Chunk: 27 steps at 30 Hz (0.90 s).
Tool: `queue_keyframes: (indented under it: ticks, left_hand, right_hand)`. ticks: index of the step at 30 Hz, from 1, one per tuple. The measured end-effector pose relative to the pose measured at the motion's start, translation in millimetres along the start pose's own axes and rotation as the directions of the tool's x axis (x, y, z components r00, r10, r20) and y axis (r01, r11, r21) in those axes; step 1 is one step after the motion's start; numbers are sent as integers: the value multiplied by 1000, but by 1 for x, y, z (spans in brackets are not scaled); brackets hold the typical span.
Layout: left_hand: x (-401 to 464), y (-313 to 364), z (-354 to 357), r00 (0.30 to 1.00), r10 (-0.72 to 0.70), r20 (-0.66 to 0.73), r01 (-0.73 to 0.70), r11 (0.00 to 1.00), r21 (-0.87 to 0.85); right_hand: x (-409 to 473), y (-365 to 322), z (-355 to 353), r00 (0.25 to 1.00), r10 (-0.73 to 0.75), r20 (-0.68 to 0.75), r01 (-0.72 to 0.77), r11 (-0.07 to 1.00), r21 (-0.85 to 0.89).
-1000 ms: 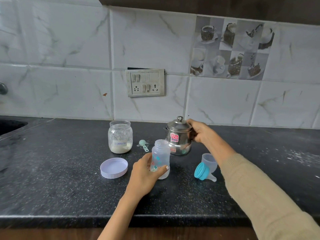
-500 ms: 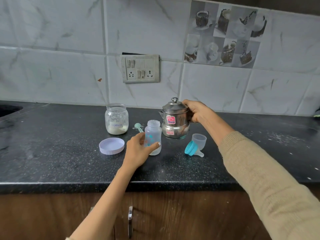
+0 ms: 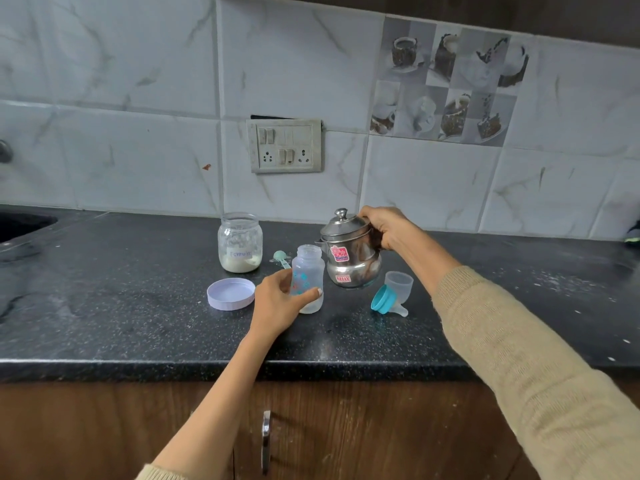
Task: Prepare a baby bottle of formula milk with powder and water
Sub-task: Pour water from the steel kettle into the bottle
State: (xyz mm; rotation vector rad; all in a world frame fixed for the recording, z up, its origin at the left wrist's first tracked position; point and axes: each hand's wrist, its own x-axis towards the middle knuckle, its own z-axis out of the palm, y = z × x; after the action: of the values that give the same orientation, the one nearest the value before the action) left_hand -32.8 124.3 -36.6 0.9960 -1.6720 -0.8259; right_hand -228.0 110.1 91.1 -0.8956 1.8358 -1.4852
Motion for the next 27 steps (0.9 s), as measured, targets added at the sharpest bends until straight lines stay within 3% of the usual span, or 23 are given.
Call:
queue_keyframes:
  ticks: [27]
  left_hand:
    - [1, -3, 1, 1000, -1, 15, 2, 999, -34]
  right_hand:
    - [-4, -22, 6, 950, -309, -48, 298, 941, -160]
